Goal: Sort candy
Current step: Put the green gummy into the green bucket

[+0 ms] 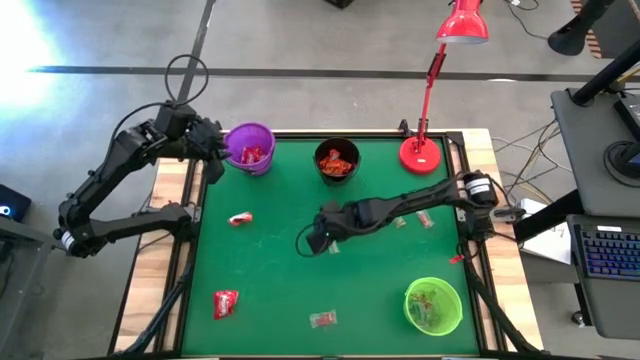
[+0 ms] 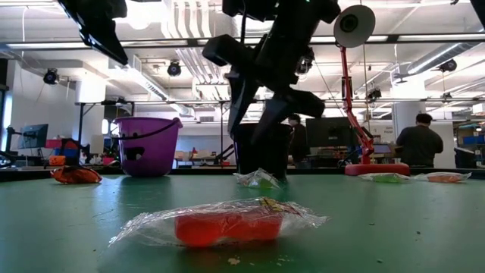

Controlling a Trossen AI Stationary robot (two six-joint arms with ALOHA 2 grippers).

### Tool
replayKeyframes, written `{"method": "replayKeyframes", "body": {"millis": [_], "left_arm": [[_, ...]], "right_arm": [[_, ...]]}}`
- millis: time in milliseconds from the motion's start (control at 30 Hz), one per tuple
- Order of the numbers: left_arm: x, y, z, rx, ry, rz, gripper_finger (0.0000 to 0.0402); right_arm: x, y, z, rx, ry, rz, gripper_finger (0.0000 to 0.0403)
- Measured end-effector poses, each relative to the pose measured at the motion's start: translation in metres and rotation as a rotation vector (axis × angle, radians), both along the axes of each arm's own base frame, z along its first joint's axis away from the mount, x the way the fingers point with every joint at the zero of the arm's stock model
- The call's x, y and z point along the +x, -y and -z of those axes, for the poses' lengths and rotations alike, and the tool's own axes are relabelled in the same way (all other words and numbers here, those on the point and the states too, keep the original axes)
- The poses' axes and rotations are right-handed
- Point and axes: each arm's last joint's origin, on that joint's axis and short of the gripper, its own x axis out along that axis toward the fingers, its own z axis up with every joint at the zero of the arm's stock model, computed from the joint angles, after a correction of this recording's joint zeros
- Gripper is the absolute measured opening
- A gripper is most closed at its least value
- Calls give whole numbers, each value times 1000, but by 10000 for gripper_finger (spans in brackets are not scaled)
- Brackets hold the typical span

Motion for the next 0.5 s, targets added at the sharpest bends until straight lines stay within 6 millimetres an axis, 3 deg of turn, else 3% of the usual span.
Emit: {"method": "replayKeyframes", "body": {"millis": [200,500], "left_arm": [[-1,1,0,2,1,0,105],[-2,3,0,-3,-2,2,105]], "right_arm": [[2,-18,17,3,-39,-19,183],[5,-20,42,1,-108,-6,184]]}}
